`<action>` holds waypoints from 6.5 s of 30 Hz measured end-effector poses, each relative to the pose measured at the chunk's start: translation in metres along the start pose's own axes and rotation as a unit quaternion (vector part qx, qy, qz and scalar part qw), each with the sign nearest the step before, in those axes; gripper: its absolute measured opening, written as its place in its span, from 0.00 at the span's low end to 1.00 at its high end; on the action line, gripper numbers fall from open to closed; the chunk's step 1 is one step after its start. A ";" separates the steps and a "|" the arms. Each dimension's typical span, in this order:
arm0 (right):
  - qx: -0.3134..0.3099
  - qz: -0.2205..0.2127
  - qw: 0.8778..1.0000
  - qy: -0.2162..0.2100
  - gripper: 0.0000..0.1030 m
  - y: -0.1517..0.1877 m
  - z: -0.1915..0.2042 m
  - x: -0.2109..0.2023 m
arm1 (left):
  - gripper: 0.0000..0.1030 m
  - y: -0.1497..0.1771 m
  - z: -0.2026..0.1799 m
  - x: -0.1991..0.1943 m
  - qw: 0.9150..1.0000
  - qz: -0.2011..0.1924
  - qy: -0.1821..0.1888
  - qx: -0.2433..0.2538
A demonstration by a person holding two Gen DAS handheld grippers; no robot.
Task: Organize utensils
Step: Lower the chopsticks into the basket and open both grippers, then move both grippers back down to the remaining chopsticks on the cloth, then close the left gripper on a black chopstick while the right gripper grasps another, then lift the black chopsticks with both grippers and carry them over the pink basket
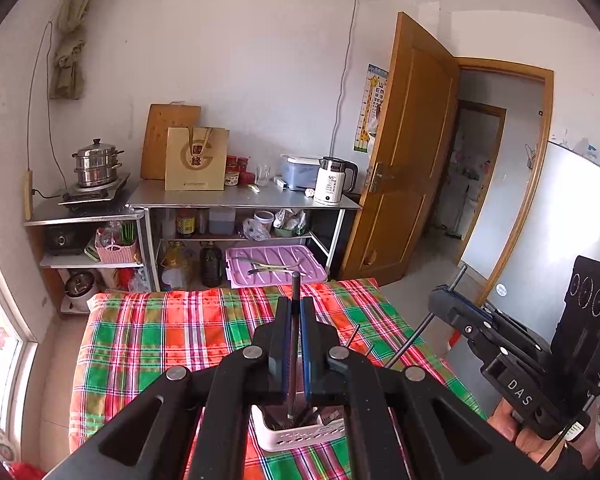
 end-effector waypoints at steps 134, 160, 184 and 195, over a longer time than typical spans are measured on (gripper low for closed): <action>0.033 0.334 0.939 0.074 0.10 0.268 -0.083 -0.029 | 0.15 0.309 -0.047 0.095 0.968 0.249 0.001 -0.032; 0.030 0.365 0.927 0.078 0.05 0.258 -0.088 0.001 | 0.04 0.302 -0.048 0.106 0.966 0.257 -0.022 -0.004; 0.000 0.197 0.979 0.048 0.04 0.136 -0.052 -0.058 | 0.03 0.174 -0.055 0.026 0.993 0.118 0.021 0.004; -0.008 0.189 0.981 0.043 0.04 0.140 -0.049 -0.069 | 0.03 0.176 -0.058 0.021 0.993 0.118 0.021 0.006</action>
Point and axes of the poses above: each gripper's, at about its wrist camera, not at the fingertips, and x roughly the way its jaws point, z to its left, y to its underside, the point moved 3 cm from there along x, roughly the way its jaws point, and after that the axes turned 1 degree about z, right-handed, at the moved point
